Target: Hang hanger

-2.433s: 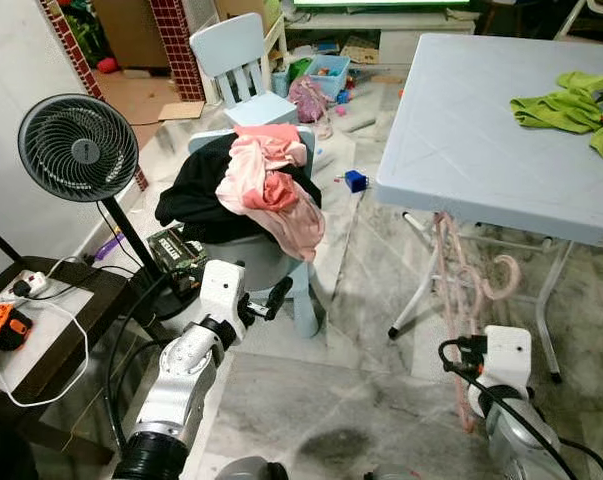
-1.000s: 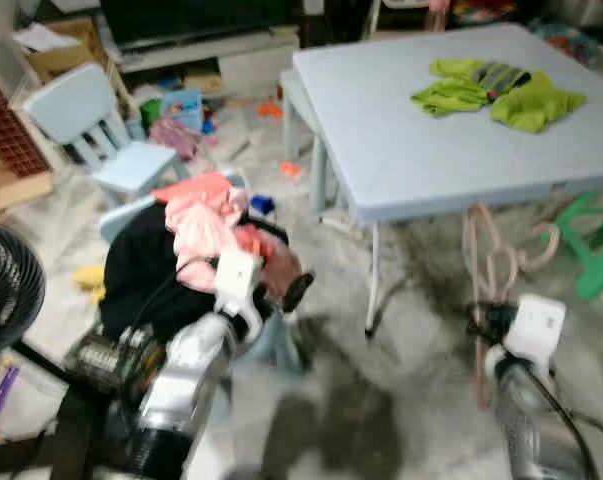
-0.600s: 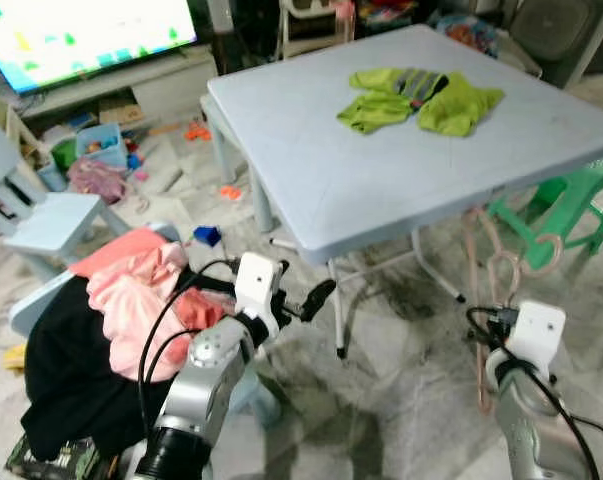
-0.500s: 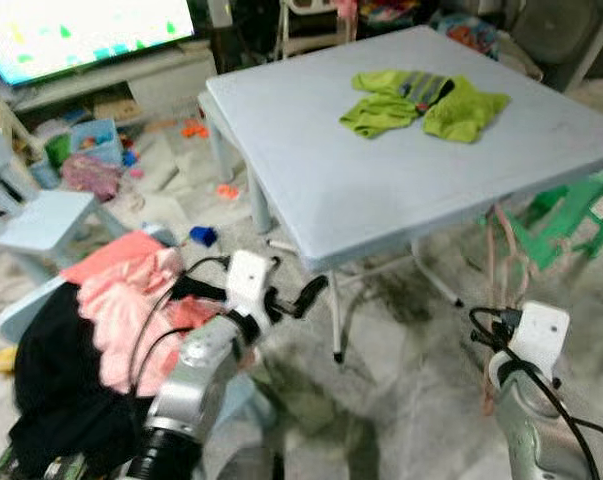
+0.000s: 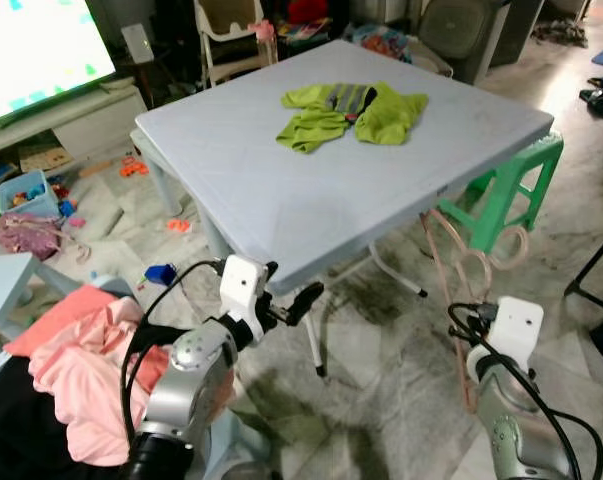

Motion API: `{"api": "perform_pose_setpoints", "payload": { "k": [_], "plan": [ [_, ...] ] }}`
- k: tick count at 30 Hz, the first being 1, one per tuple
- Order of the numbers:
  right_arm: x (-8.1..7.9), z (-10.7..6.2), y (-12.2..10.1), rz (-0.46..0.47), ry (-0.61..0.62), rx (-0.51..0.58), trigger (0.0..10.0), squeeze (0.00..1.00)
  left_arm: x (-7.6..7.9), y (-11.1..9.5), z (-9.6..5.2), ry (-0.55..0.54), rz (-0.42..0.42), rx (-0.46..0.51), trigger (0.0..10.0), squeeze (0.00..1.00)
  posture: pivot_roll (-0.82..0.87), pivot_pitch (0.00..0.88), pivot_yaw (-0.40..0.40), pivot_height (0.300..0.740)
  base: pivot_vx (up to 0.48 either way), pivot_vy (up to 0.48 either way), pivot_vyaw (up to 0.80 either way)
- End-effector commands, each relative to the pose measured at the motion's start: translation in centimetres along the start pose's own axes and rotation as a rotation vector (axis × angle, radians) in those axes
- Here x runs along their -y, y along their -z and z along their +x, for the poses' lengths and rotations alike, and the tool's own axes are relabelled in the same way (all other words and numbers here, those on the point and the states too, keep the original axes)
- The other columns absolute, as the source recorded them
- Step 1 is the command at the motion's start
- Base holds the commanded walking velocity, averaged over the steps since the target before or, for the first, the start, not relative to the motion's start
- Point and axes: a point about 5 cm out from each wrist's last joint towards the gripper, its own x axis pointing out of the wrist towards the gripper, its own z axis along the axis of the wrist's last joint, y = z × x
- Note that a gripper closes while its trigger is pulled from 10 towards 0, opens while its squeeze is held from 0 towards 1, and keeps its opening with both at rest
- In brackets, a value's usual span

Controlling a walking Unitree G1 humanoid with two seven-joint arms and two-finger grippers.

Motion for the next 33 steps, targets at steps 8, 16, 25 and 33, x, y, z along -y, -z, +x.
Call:
{"api": "perform_pose_setpoints", "payload": {
  "k": [8,16,25,33],
  "plan": [
    [1.1,0.1,-0.9,0.012,0.083,0.044,10.0,0.0,-0.2,0.1,-0.6,-0.01,0.005,-0.002,10.0,0.0,-0.1,0.0,0.074,0.74,0.344,0.0,-0.8],
    [0.7,0.3,-1.1,-0.011,0.054,0.064,10.0,0.0,-0.4,0.2,-0.5,-0.053,0.019,-0.004,10.0,0.0,-0.09,0.0,0.051,0.74,0.0,0.0,-0.1],
    [-0.3,1.0,-2.5,-0.066,-0.008,0.081,10.0,0.0,-1.0,0.4,-0.9,-0.167,0.013,0.02,10.0,0.0,-0.04,0.0,-0.074,0.74,0.0,0.0,0.0],
    [-2.8,2.0,-3.5,-0.091,-0.079,0.097,10.0,0.0,-1.6,0.0,-1.6,-0.18,0.042,0.032,10.0,0.0,-0.02,0.0,-0.089,0.74,0.0,0.0,0.0]
  ]
}}
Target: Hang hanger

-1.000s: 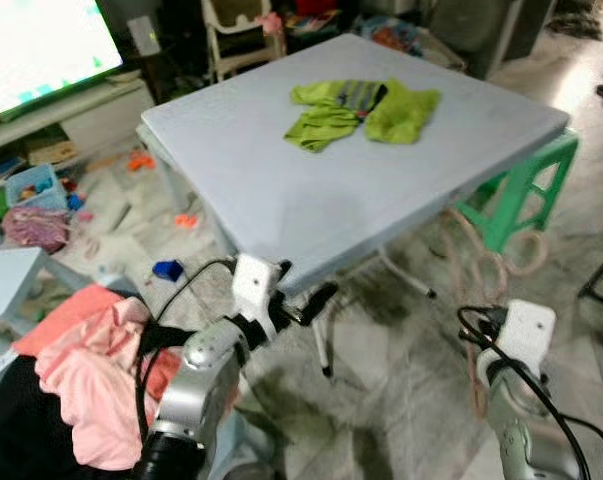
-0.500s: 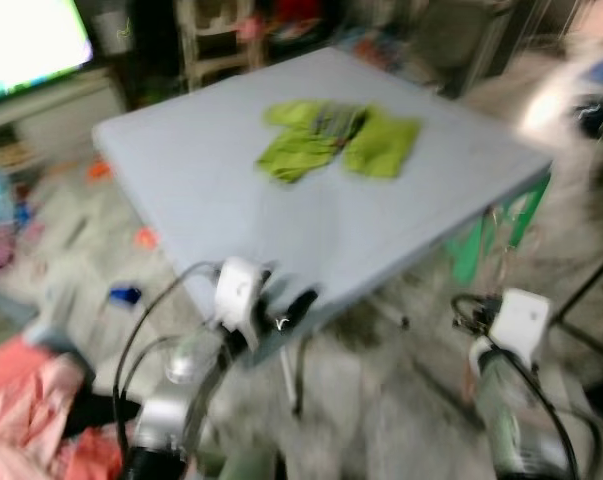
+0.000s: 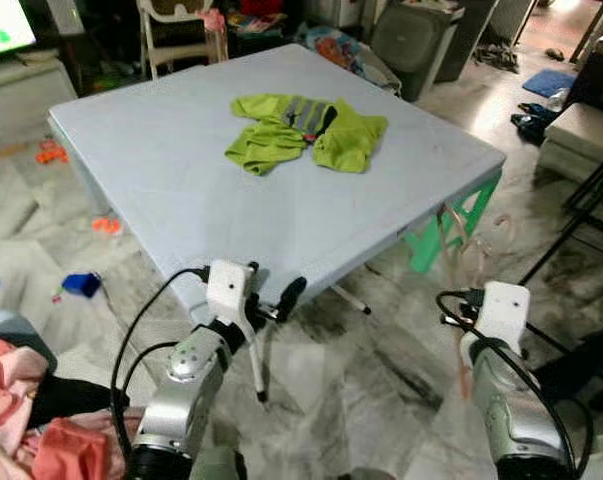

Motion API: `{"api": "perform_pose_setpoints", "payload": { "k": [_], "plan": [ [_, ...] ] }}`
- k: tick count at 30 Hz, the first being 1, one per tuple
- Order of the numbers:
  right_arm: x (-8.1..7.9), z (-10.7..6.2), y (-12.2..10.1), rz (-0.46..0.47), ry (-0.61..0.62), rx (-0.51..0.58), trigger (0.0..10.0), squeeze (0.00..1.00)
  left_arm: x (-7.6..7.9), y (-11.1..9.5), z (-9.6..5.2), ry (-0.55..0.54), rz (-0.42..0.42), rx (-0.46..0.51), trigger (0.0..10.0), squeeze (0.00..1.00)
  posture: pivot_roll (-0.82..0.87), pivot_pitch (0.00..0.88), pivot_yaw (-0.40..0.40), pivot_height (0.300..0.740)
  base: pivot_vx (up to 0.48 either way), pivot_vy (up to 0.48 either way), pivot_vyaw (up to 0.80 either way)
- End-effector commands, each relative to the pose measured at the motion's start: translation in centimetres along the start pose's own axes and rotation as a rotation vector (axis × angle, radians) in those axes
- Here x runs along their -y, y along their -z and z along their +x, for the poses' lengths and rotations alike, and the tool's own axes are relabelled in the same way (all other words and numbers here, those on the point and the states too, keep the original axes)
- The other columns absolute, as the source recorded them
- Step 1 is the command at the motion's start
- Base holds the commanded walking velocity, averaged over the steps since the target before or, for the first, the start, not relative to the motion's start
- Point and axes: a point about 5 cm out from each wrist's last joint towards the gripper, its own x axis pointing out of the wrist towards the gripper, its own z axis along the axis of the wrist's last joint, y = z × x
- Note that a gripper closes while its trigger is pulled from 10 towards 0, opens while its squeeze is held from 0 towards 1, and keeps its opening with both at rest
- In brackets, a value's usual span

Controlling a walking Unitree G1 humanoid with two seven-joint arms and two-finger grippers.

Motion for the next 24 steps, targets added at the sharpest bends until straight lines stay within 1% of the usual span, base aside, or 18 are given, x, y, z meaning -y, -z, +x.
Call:
{"api": "perform_pose_setpoints", "payload": {
  "k": [1,3,5,7,11,16,24],
  "plan": [
    [-0.1,0.4,-1.8,0.011,0.015,0.072,10.0,0.0,0.1,-0.6,0.2,0.021,0.018,0.018,10.0,0.0,-0.03,0.0,-0.074,0.74,0.0,0.0,0.0],
    [-0.1,0.4,-1.7,0.018,0.016,0.07,10.0,0.0,0.0,-0.7,0.2,0.029,0.02,0.017,10.0,0.0,-0.03,0.0,-0.065,0.74,0.0,0.0,-0.58],
    [0.0,0.3,-1.4,0.024,0.033,0.064,10.0,0.0,0.2,-0.7,0.4,0.043,0.014,0.015,10.0,0.0,-0.04,0.0,-0.048,0.74,0.0,-0.336,-0.8],
    [0.5,0.0,-1.0,0.022,0.054,0.064,10.0,0.0,0.5,-0.6,0.5,0.064,0.005,0.009,10.0,0.0,-0.06,0.0,-0.027,0.74,0.0,-0.345,-0.8],
    [1.3,-0.4,-0.4,0.028,0.089,0.055,10.0,0.0,0.8,-0.3,0.8,0.08,-0.004,0.0,10.0,0.0,-0.08,0.0,-0.011,0.74,0.0,-0.384,-0.8],
    [1.6,-0.5,-0.2,0.029,0.105,0.052,10.0,0.0,0.9,-0.4,1.2,0.097,-0.002,-0.001,10.0,0.0,-0.09,0.0,-0.007,0.74,0.0,-0.403,-0.8],
    [1.8,-0.5,-0.3,0.021,0.106,0.052,10.0,0.0,1.1,-0.1,1.0,0.101,-0.008,-0.007,10.0,0.0,-0.09,0.0,-0.011,0.74,0.0,-0.374,-0.75]
  ]
}}
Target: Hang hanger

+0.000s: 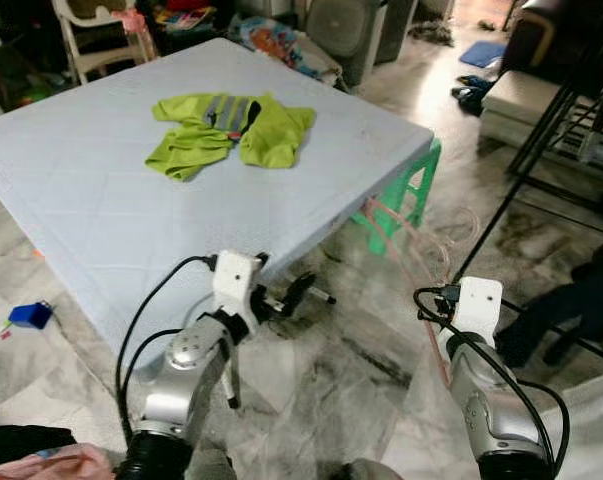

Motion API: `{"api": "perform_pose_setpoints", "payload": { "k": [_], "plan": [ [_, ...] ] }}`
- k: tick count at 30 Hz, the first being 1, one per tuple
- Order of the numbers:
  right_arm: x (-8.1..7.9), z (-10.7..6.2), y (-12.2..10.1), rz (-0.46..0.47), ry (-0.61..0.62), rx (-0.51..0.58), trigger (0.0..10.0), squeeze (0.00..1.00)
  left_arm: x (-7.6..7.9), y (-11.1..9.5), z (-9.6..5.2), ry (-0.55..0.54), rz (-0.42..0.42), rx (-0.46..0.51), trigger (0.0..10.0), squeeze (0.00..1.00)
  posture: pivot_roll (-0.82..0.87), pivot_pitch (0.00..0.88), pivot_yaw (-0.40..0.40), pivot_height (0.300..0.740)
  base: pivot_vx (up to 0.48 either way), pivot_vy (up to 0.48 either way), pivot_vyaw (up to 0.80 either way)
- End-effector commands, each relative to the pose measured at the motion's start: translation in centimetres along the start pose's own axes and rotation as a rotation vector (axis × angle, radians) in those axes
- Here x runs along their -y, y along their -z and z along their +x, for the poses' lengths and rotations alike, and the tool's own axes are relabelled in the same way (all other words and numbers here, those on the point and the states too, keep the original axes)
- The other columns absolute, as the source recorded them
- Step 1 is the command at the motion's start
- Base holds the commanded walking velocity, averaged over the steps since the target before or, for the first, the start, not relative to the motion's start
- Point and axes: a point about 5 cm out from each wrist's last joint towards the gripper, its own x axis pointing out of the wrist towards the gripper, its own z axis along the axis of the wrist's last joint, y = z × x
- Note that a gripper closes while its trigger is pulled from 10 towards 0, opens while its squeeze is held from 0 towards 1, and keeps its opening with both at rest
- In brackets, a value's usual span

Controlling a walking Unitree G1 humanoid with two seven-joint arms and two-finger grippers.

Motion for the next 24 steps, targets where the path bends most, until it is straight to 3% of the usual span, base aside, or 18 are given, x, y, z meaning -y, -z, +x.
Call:
{"api": "perform_pose_setpoints", "payload": {
  "k": [1,8,24],
  "plan": [
    [3.46,-0.34,-0.28,0.018,0.164,0.023,10.0,0.0,0.07,0.06,-0.05,0.01,0.012,-0.007,10.0,0.0,-0.09,0.0,-0.011,0.74,0.0,-0.262,-0.65],
    [3.61,-0.38,-0.09,0.018,0.17,0.016,10.0,0.0,-0.14,-0.04,0.01,-0.001,0.002,-0.003,10.0,0.0,-0.09,0.0,-0.006,0.74,0.0,-0.075,-0.52],
    [3.55,-0.56,0.63,0.044,0.18,-0.014,10.0,0.0,-0.44,0.12,-0.06,-0.009,0.002,-0.012,10.0,0.0,-0.09,0.0,0.011,0.74,0.0,0.041,-0.06]
  ]
}}
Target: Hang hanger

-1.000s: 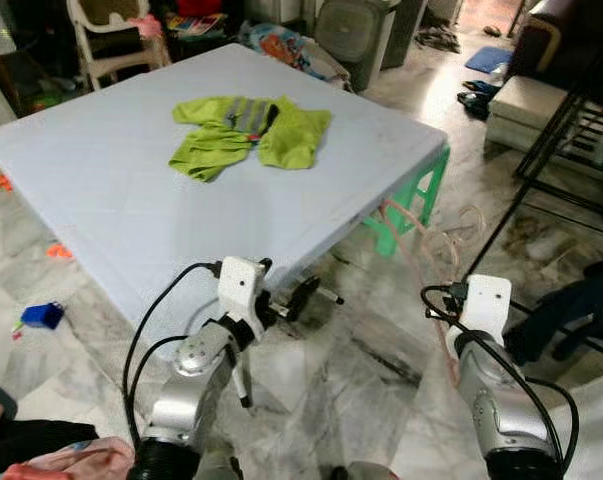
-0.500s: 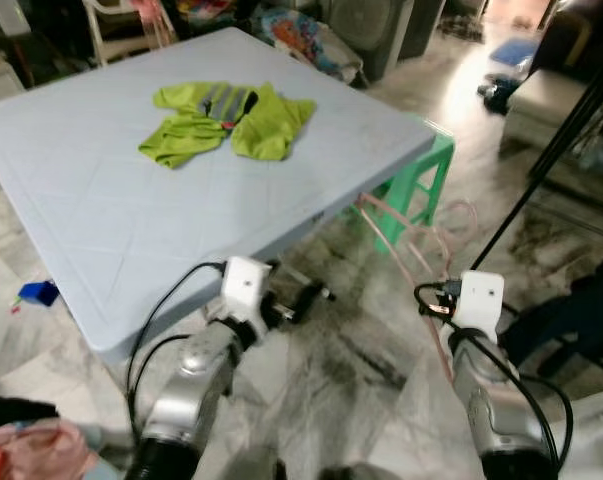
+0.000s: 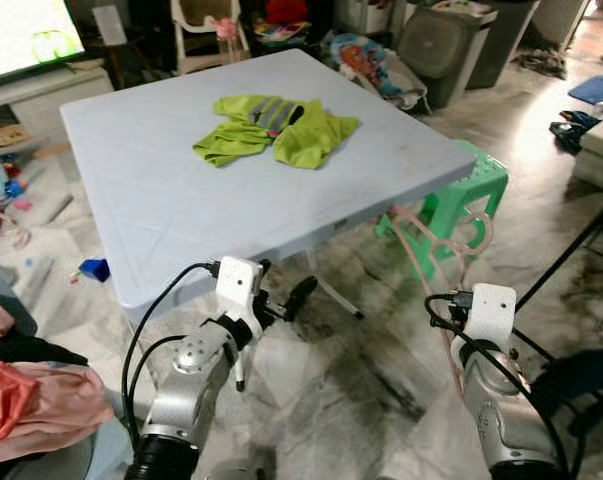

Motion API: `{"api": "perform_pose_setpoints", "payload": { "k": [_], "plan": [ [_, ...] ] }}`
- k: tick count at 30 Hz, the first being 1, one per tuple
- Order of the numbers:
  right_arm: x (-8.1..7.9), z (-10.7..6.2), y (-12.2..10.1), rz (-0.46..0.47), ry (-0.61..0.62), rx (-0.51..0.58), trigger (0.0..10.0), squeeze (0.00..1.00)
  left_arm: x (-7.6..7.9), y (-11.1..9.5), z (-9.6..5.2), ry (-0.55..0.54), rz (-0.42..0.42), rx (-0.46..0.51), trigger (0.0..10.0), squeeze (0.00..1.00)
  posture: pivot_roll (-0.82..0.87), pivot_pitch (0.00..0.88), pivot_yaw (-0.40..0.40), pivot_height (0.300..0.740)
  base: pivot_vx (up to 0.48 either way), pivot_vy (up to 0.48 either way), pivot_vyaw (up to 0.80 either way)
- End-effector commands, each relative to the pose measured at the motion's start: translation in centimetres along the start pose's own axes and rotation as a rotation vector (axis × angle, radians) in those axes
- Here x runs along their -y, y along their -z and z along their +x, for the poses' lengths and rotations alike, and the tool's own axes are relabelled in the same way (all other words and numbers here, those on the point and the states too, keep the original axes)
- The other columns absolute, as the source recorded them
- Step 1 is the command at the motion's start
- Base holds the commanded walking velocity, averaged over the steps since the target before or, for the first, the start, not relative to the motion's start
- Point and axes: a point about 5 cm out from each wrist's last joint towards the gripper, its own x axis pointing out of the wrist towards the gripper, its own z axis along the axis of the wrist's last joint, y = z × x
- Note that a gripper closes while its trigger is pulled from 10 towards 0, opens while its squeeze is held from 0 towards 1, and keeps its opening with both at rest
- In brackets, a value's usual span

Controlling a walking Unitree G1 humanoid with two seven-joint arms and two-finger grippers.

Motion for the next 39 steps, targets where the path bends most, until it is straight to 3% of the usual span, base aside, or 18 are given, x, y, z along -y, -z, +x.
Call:
{"api": "perform_pose_setpoints", "payload": {
  "k": [1,17,33,39],
  "plan": [
    [2.37,-0.02,-0.27,0.035,0.125,0.012,10.0,0.0,-0.1,0.0,-0.01,0.003,0.012,-0.008,10.0,0.0,-0.09,0.0,0.01,0.74,0.0,0.368,-0.65],
    [2.22,0.07,-0.2,0.037,0.127,0.003,10.0,0.0,0.13,-0.11,0.19,0.018,0.018,-0.009,10.0,0.0,-0.1,0.0,0.015,0.74,0.147,0.35,-0.7],
    [2.13,0.0,0.02,0.033,0.132,0.0,10.0,0.0,0.73,0.11,0.05,0.063,0.049,-0.015,10.0,0.0,-0.1,0.0,0.021,0.74,0.0,0.0,-0.66],
    [2.28,-0.01,-0.06,0.029,0.138,0.013,10.0,0.0,0.84,0.04,0.08,0.071,0.044,-0.009,10.0,0.0,-0.1,0.0,0.021,0.74,0.0,0.0,-0.15]
  ]
}}
